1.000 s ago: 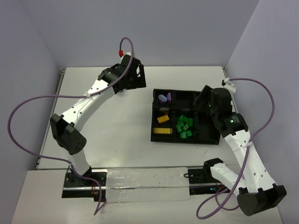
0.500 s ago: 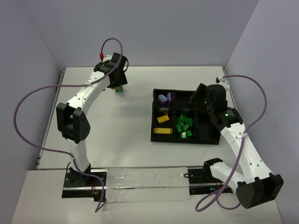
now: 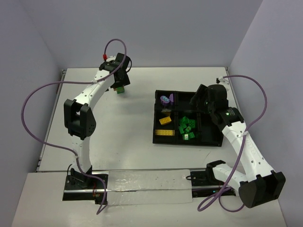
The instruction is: Sort the legos into containers by color
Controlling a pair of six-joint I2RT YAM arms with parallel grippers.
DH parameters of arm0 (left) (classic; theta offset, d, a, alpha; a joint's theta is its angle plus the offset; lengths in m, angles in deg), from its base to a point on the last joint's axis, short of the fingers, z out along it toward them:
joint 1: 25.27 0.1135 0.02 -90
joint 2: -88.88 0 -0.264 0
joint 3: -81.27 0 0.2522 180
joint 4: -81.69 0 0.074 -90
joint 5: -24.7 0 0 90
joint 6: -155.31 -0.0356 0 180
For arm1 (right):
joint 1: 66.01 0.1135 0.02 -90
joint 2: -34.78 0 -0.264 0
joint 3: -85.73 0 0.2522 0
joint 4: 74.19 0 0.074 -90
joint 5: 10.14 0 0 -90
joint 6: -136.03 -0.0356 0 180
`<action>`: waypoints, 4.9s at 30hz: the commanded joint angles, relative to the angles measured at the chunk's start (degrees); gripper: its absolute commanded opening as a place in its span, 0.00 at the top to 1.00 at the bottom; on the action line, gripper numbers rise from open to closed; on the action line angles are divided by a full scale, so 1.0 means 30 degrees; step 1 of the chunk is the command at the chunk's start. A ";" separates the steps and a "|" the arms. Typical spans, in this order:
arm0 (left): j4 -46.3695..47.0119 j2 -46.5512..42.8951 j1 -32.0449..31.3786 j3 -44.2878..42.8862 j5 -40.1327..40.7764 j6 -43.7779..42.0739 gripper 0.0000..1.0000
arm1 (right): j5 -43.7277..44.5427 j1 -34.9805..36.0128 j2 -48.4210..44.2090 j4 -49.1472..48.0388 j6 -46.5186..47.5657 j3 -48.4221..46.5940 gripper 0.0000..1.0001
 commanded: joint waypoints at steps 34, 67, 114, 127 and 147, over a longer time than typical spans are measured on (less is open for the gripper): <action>0.1702 0.4088 0.0654 -0.3584 -0.0489 -0.1182 0.34 | -0.0105 0.0173 -0.0764 -0.0574 -0.0119 -0.0054 0.11; 0.2358 0.3263 0.1123 -0.2814 -0.1272 -0.2079 1.00 | -0.0122 0.0173 -0.0947 -0.0711 -0.0015 -0.0314 0.11; 0.2297 -1.1242 0.1005 0.7729 -1.1439 -0.4897 1.00 | -0.6875 1.0860 0.2130 -1.0874 1.1401 0.1245 0.13; 0.3296 -1.2072 0.1035 0.8690 -1.3162 -0.4363 1.00 | -0.4403 1.2771 0.2483 -1.3581 1.3588 0.2202 0.09; 0.3337 -1.2071 0.1138 0.8700 -1.4815 -0.3957 1.00 | -0.3562 1.2756 0.2026 -1.7766 1.7848 0.5323 0.09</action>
